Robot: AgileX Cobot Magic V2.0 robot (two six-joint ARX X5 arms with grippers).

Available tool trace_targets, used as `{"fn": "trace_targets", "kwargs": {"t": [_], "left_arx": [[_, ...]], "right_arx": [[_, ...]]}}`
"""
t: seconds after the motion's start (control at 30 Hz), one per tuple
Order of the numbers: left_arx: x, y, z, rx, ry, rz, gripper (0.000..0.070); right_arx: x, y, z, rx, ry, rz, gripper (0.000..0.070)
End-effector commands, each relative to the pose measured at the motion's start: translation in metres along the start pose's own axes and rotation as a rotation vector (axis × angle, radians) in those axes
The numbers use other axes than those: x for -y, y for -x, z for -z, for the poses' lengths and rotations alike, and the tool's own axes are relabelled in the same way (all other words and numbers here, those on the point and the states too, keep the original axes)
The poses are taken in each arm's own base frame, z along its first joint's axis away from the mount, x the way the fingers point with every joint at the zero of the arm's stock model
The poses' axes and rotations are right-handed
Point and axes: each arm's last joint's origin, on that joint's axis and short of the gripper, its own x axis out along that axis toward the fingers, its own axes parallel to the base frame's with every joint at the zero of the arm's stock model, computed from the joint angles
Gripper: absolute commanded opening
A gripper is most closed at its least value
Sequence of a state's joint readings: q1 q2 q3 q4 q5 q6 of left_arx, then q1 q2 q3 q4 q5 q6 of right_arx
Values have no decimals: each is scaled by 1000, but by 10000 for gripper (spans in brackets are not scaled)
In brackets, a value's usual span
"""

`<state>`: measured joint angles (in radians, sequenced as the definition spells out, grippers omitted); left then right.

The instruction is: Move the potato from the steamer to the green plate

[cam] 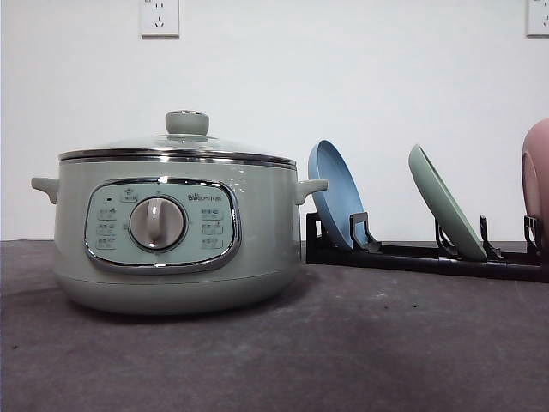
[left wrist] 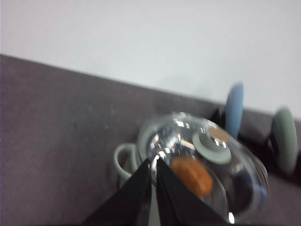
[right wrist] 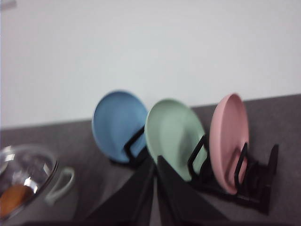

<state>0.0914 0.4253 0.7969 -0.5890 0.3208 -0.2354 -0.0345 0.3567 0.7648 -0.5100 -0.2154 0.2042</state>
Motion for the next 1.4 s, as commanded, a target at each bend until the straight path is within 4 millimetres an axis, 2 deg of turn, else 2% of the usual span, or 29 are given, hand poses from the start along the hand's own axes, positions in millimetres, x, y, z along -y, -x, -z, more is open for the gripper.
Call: {"fn": "trace_targets", "kwargs": {"t": [0.0, 0.13, 0.33, 0.53, 0.77, 0.83, 0.87, 0.9, 1.0, 1.03, 1.07, 1.17, 1.37], "left_arx": [[3, 1, -9, -22, -77, 29, 10], [8, -2, -20, -111, -100, 82, 10], [16, -6, -31, -231, -149, 164, 10], [22, -12, -33, -341, -185, 232, 10], [24, -13, -31, -363, -188, 249, 12], [24, -13, -31, -363, -188, 249, 45], [24, -13, -31, -363, -188, 249, 67], [24, -13, -31, -363, -188, 249, 114], [24, -13, -31, -362, -188, 249, 309], [24, -13, -31, -362, -188, 249, 378], [24, -13, -31, -363, -188, 250, 443], [24, -13, -31, -363, -188, 249, 523], [24, -13, -31, -363, -188, 249, 521]], "right_arx": [[-2, -3, -9, -38, 59, -19, 0], [-4, -12, -24, -159, 96, -51, 0], [-9, -27, -36, -305, 116, -137, 0], [-15, -38, -34, -454, 132, -229, 0], [-20, -40, -30, -510, 140, -269, 0], [-20, -40, -30, -509, 141, -272, 6], [-20, -40, -30, -509, 141, -272, 23], [-20, -40, -30, -509, 138, -271, 88], [-20, -40, -30, -512, 118, -266, 405], [-20, -40, -30, -512, 113, -265, 486], [-20, -40, -30, -513, 111, -264, 535], [-20, -40, -30, -512, 111, -264, 541], [-20, -40, -30, -512, 111, -264, 541]]}}
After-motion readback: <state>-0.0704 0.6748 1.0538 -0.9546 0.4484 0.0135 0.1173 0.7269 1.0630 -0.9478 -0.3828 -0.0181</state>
